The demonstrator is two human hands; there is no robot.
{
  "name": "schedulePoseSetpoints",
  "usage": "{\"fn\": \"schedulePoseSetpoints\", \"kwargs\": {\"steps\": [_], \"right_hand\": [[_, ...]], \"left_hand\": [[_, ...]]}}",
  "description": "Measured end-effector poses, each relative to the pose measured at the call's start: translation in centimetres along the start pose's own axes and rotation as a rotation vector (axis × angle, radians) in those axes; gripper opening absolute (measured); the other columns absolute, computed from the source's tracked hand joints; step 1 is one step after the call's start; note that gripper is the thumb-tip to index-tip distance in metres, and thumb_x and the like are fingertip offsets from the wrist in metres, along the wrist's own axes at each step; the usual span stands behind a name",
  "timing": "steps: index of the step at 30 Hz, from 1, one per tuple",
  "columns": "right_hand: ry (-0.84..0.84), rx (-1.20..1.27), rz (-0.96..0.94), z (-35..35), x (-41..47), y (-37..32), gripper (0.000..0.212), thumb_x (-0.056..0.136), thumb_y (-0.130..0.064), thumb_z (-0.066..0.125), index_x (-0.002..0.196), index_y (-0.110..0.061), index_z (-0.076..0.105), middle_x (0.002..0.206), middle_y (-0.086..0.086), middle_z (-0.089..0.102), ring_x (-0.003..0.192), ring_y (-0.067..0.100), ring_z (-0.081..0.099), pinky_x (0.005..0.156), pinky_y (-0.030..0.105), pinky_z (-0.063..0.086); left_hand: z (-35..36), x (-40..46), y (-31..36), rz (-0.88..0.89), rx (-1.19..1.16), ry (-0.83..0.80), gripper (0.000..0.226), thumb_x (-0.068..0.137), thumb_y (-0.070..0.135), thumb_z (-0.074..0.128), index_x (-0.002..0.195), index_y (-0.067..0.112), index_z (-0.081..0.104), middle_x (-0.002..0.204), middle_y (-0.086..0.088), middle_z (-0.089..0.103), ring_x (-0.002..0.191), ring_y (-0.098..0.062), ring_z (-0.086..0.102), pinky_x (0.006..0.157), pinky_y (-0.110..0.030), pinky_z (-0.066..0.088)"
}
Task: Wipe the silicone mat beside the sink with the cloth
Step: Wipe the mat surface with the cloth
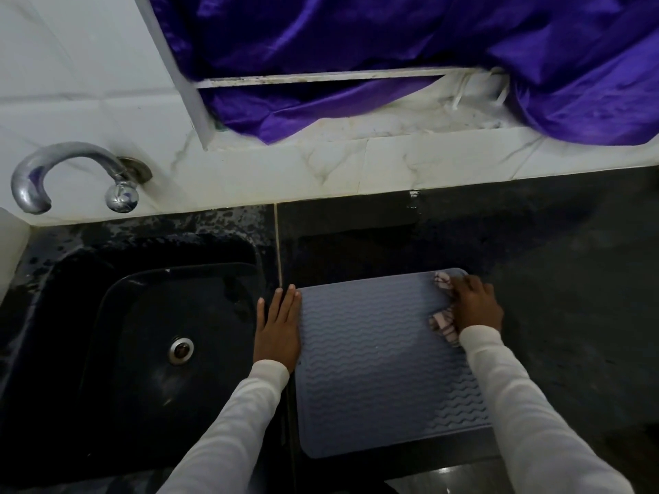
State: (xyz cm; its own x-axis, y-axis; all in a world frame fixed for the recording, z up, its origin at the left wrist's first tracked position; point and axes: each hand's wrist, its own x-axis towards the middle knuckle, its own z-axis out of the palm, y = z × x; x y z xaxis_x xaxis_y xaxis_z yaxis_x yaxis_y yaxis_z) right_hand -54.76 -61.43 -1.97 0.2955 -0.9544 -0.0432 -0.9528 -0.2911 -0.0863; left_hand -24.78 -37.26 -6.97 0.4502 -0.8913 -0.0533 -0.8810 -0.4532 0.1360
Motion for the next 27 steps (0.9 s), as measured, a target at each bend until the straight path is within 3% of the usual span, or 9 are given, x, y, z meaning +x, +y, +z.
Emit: {"fn": "schedulePoseSetpoints", "kwargs": {"steps": [6,11,14,17,19,23,25,27], "right_hand": [[-0.023,0.027,0.077,-0.5,0.4,0.2,0.039,0.091,-0.007,0.045,0.125,-0.020,0.057,0.120,0.010,0.049,0.108,0.037,0.044,0.064,0.044,0.049],[-0.012,0.200,0.064,-2.3,0.0,-1.0,0.040,0.087,-0.009,0.051,0.124,-0.020,0.061,0.119,0.012,0.054,0.104,0.038,0.052,0.075,0.046,0.051],[0.105,0.417,-0.046,-4.6,-2.2,-4.9,0.049,0.087,-0.005,0.055,0.131,-0.026,0.056,0.117,0.009,0.056,0.100,0.033,0.058,0.081,0.039,0.049],[-0.008,0.615,-0.181,-6.2,-5.9,-11.1,0.058,0.086,-0.003,0.058,0.130,-0.041,0.053,0.107,-0.004,0.049,0.093,0.021,0.059,0.079,0.028,0.042],[-0.120,0.511,-0.303,-5.3,-7.6,-14.7,0.067,0.085,-0.011,0.059,0.135,-0.051,0.039,0.113,0.003,0.049,0.094,0.028,0.059,0.080,0.038,0.049],[-0.252,0.145,-0.464,-0.5,-10.3,-20.1,0.071,0.086,-0.022,0.062,0.147,-0.033,0.026,0.140,0.015,0.040,0.120,0.035,0.049,0.097,0.044,0.046],[-0.221,0.079,-0.477,1.1,-11.5,-21.5,0.069,0.086,-0.019,0.063,0.146,-0.027,0.031,0.144,0.019,0.038,0.123,0.041,0.045,0.099,0.049,0.045],[-0.127,0.073,-0.478,1.5,-12.0,-22.2,0.063,0.081,-0.018,0.068,0.139,-0.023,0.045,0.134,0.016,0.051,0.110,0.040,0.053,0.089,0.050,0.050]], "left_hand": [[-0.4,0.0,0.4,-0.016,-0.042,-0.020,0.063,0.098,0.016,0.033,0.155,0.018,0.007,0.163,0.003,0.002,0.149,-0.021,-0.006,0.119,-0.048,-0.009],[-0.8,0.1,0.4,0.013,-0.060,-0.017,0.064,0.097,0.009,0.037,0.154,0.016,0.009,0.162,0.000,0.006,0.150,-0.022,0.000,0.121,-0.047,-0.002],[-1.0,0.2,0.4,0.024,-0.065,-0.034,0.063,0.099,0.009,0.035,0.155,0.015,0.006,0.163,-0.001,0.005,0.150,-0.021,-0.004,0.118,-0.042,-0.012],[-1.3,0.2,0.2,0.026,-0.066,-0.042,0.066,0.099,0.015,0.042,0.155,0.017,0.008,0.163,0.000,0.006,0.150,-0.022,-0.002,0.118,-0.042,-0.011],[-1.2,0.2,0.1,0.025,-0.071,-0.063,0.064,0.101,0.022,0.039,0.155,0.019,0.006,0.163,0.001,0.005,0.150,-0.021,-0.004,0.118,-0.042,-0.010],[-1.1,-0.2,0.8,-0.026,-0.112,-0.038,0.060,0.099,0.041,0.010,0.155,0.018,0.016,0.162,0.002,0.011,0.150,-0.019,0.003,0.121,-0.041,-0.005],[-0.6,-0.6,0.9,-0.024,-0.064,-0.009,0.061,0.100,0.043,0.015,0.154,0.015,0.021,0.162,-0.002,0.015,0.149,-0.021,0.009,0.119,-0.045,-0.001],[-0.1,-0.7,0.8,-0.014,-0.034,0.027,0.061,0.099,0.042,0.023,0.153,0.014,0.022,0.161,-0.004,0.016,0.149,-0.022,0.010,0.118,-0.047,0.000]]}}
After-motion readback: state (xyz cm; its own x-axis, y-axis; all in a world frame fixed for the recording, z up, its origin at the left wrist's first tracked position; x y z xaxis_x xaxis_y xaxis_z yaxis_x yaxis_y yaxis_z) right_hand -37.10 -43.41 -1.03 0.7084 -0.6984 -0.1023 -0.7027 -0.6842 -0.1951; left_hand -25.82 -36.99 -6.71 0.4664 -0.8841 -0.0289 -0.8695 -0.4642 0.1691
